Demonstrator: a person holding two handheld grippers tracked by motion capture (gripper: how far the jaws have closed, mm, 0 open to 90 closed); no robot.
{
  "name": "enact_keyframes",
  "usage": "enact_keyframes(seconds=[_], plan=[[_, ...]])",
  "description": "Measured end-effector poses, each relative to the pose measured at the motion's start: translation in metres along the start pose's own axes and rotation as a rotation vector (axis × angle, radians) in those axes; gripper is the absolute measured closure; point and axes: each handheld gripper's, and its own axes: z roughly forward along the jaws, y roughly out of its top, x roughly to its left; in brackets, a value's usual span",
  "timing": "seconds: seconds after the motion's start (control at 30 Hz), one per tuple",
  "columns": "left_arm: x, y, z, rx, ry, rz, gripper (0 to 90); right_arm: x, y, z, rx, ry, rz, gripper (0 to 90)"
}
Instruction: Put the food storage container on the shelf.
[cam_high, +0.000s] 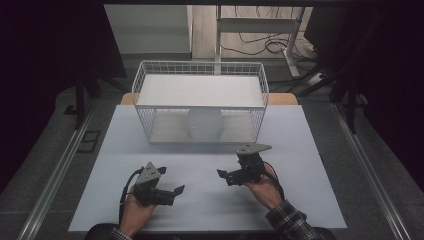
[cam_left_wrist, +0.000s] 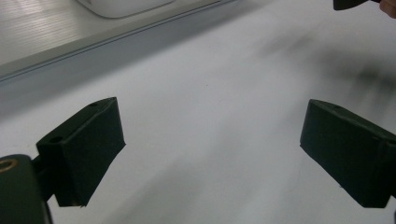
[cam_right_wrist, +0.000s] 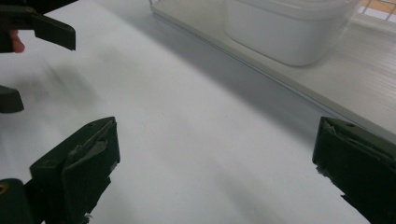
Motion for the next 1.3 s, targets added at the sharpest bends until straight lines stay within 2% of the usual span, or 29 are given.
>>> enact_keyframes(seconds=[0.23, 0.33, 0.63, 1.03, 1.3], plan=[[0.004, 0.000, -0.004, -0.009, 0.011, -0.008, 6.1, -0.001, -0.007, -0.011, -0.009, -0.015, 0.010, 0.0], [0.008, 0.001, -0.009, -0.023, 0.015, -0.023, 6.2, -0.001, -0.012, -0.021, -0.015, -0.041, 0.009, 0.0], [0.007, 0.002, -0.014, -0.023, 0.019, -0.013, 6.4, -0.004, -0.022, -0.037, -0.016, -0.072, 0.011, 0.0], [0.009, -0.006, -0.029, -0.020, 0.060, -0.008, 6.1, -0.011, -0.041, -0.060, -0.019, -0.121, 0.030, 0.0], [0.013, -0.013, -0.041, -0.032, 0.092, -0.034, 5.5, -0.016, -0.055, -0.077, -0.027, -0.170, 0.056, 0.0]])
